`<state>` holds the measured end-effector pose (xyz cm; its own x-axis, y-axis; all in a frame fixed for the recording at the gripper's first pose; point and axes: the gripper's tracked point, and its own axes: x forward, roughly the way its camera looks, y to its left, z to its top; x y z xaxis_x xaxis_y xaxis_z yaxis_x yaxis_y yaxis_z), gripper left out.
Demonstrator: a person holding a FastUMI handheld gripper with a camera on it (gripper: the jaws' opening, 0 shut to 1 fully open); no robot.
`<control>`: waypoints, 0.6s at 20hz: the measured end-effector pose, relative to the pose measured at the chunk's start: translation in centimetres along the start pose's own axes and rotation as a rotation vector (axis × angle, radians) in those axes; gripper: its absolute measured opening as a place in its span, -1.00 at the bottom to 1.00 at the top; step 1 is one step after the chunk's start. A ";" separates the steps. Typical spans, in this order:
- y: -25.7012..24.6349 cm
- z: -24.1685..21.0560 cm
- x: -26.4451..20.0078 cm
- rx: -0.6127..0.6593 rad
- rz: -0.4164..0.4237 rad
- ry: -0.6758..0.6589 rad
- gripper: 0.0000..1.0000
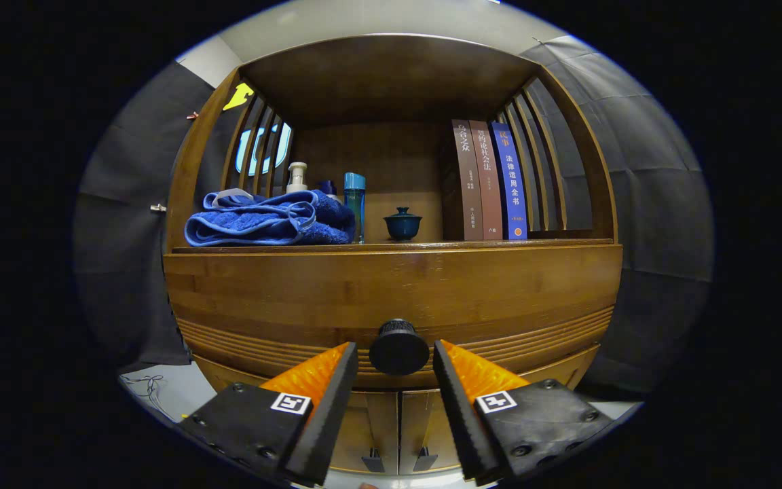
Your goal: Pull open the drawer, take out the items inside it, and place them on the countertop above the cabinet.
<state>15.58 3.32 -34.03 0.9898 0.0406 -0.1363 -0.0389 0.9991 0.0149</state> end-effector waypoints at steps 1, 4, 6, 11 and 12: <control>0.0 0.0 0.3 -0.004 0.002 0.003 0.39; -0.3 0.1 0.0 -0.004 -0.006 0.008 -0.01; -0.4 0.0 0.5 0.022 -0.007 0.005 -0.13; -0.5 0.1 0.0 -0.007 -0.028 0.015 -0.29; -0.4 0.1 -0.3 -0.009 -0.027 0.017 -0.29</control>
<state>15.28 2.89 -33.85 0.9881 0.0137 -0.1531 -0.0134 0.9999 0.0025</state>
